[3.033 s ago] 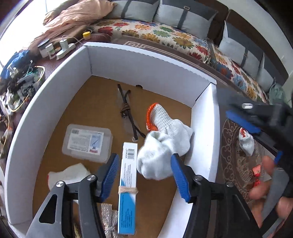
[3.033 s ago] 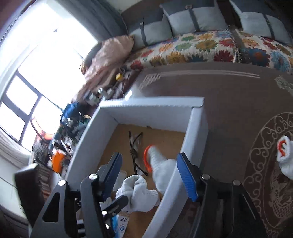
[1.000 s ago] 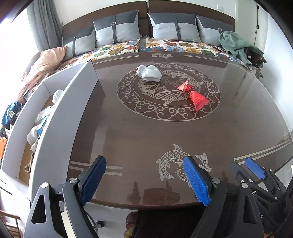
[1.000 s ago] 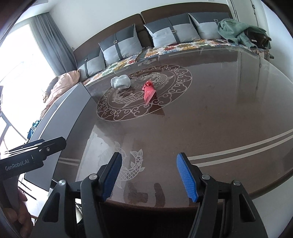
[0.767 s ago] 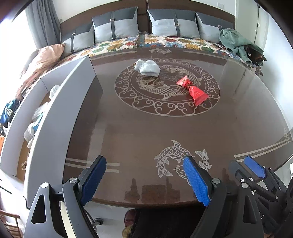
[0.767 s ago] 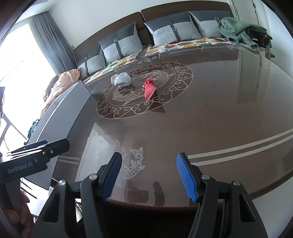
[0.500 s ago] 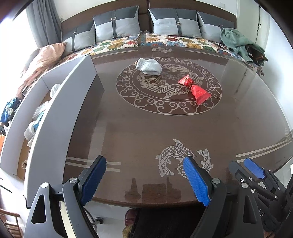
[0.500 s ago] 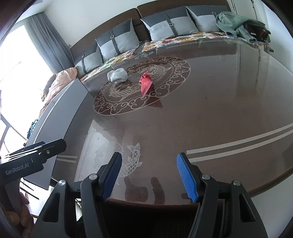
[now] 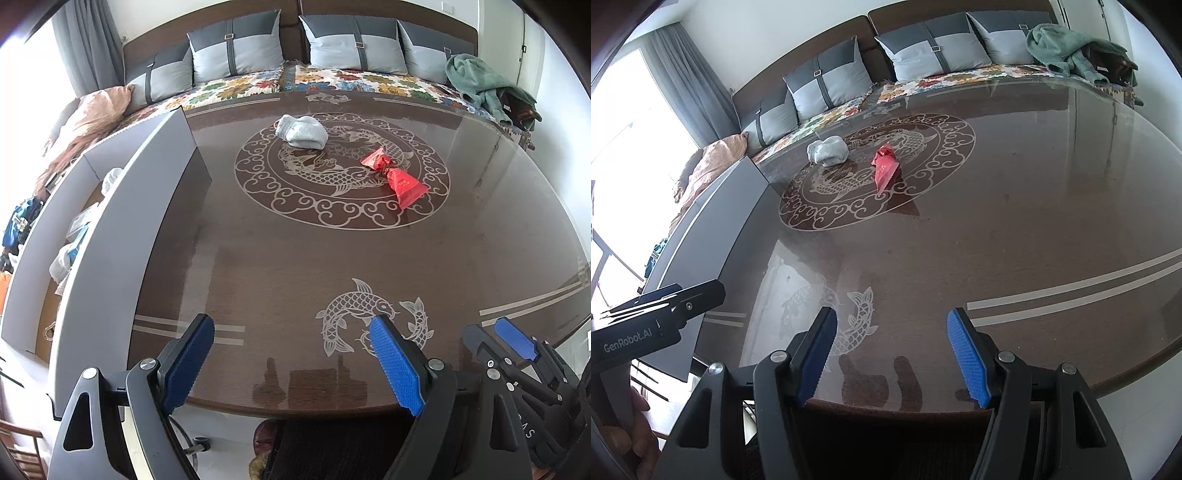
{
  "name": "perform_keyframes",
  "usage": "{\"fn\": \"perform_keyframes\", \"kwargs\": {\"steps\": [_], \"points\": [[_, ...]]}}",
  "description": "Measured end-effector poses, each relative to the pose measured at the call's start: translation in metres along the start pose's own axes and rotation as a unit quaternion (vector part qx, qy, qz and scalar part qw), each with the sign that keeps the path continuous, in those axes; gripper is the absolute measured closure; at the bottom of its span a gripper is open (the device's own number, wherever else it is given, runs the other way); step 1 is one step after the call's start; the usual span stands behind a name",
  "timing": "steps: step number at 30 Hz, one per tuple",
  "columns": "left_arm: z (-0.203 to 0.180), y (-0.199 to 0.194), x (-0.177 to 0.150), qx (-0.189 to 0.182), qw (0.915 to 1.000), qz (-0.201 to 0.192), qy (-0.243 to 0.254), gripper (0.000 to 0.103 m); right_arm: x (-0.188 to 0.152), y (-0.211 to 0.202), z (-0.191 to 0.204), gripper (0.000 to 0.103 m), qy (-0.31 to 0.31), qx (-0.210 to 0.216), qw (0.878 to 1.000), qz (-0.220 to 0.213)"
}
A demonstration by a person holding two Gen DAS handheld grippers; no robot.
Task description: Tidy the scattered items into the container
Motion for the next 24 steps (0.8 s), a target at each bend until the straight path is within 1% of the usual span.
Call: {"fn": "perform_keyframes", "kwargs": {"steps": [5,13,24], "points": [[0.001,0.001,0.0,0.001,1.0,0.001,0.0,0.017,-0.001,0.002,0.001,0.04,0.0,-0.001,1.0,0.002],[0.005,0.015,0.0,0.001,0.9998,0.021,-0.007,0.017,-0.002,0.014,0.005,0.04,-0.009,-0.002,1.0,0.022],[0.004,0.033,0.001,-0.001,0.9992,0.04,-0.002,0.017,-0.001,0.023,0.003,0.04,-0.006,-0.004,1.0,0.026]]}}
Point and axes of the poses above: each gripper's, at about its wrist camera, not at the fingertips, and y roughly the way its jaws point, z to its left, x to its top, the point moved 1 cm from there along y, roughly the way its jaws point, and after that the axes turned 13 degrees about -x, right-handed, at the moved point
